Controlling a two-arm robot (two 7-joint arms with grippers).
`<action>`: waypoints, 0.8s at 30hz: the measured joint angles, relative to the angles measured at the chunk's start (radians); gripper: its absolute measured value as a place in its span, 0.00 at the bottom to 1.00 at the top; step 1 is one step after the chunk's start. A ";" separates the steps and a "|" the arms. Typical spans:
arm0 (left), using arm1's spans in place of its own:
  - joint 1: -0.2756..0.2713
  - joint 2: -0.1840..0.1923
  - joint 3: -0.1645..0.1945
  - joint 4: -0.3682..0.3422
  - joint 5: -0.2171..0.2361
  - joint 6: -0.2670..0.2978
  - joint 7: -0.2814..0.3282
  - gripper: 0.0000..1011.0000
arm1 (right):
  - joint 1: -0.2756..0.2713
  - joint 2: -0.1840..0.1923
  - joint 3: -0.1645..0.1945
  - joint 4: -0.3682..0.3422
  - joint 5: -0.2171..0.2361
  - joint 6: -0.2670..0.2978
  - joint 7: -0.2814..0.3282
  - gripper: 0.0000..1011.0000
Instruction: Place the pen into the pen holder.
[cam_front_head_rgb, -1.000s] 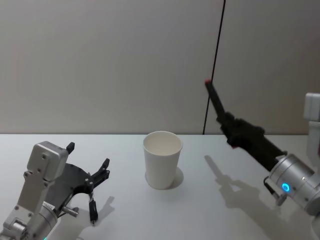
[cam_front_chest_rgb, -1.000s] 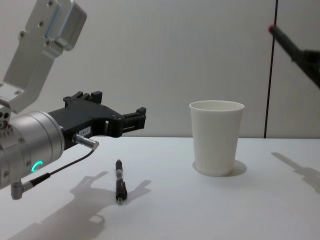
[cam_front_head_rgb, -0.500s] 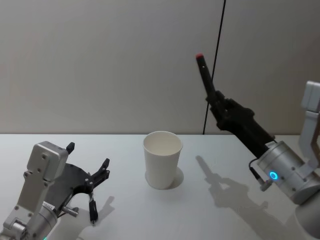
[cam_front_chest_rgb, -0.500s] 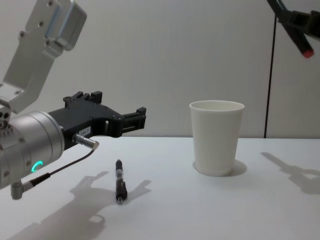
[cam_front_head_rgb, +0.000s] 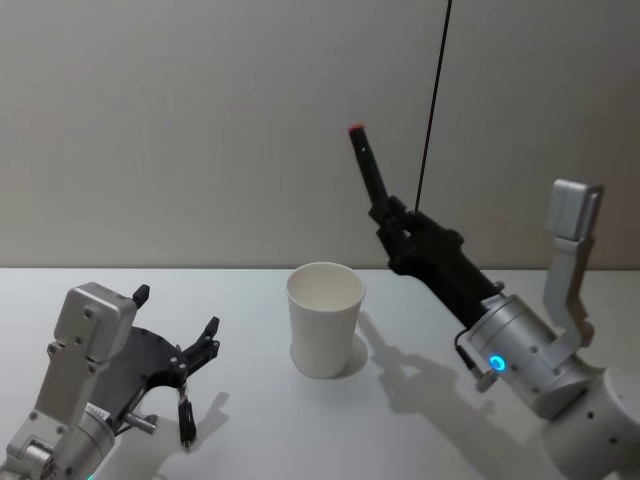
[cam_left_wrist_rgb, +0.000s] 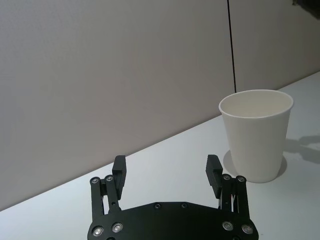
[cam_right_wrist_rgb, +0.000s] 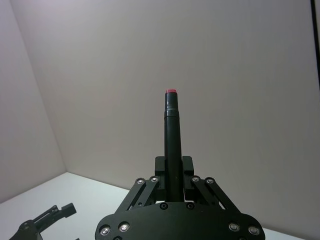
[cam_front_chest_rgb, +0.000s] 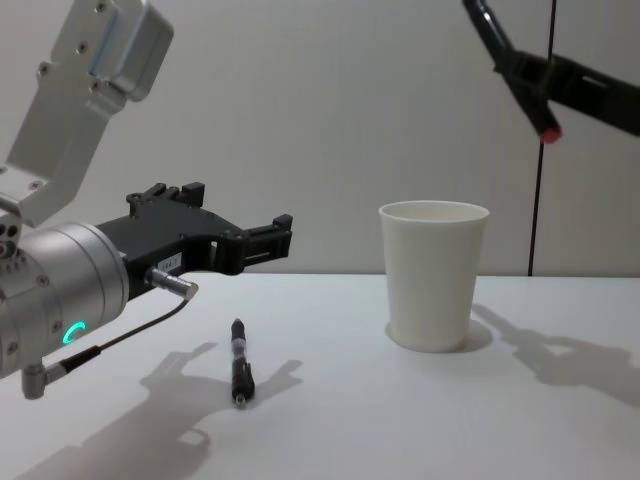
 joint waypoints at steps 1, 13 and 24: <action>0.000 0.000 0.000 0.000 0.000 0.000 0.000 0.99 | 0.001 -0.003 -0.004 0.004 -0.003 -0.006 -0.001 0.19; 0.000 0.000 0.000 0.000 0.000 0.000 0.000 0.99 | 0.027 -0.043 -0.053 0.092 -0.052 -0.105 -0.020 0.19; 0.000 0.000 0.000 0.000 0.000 0.000 0.000 0.99 | 0.054 -0.077 -0.080 0.187 -0.112 -0.213 -0.039 0.19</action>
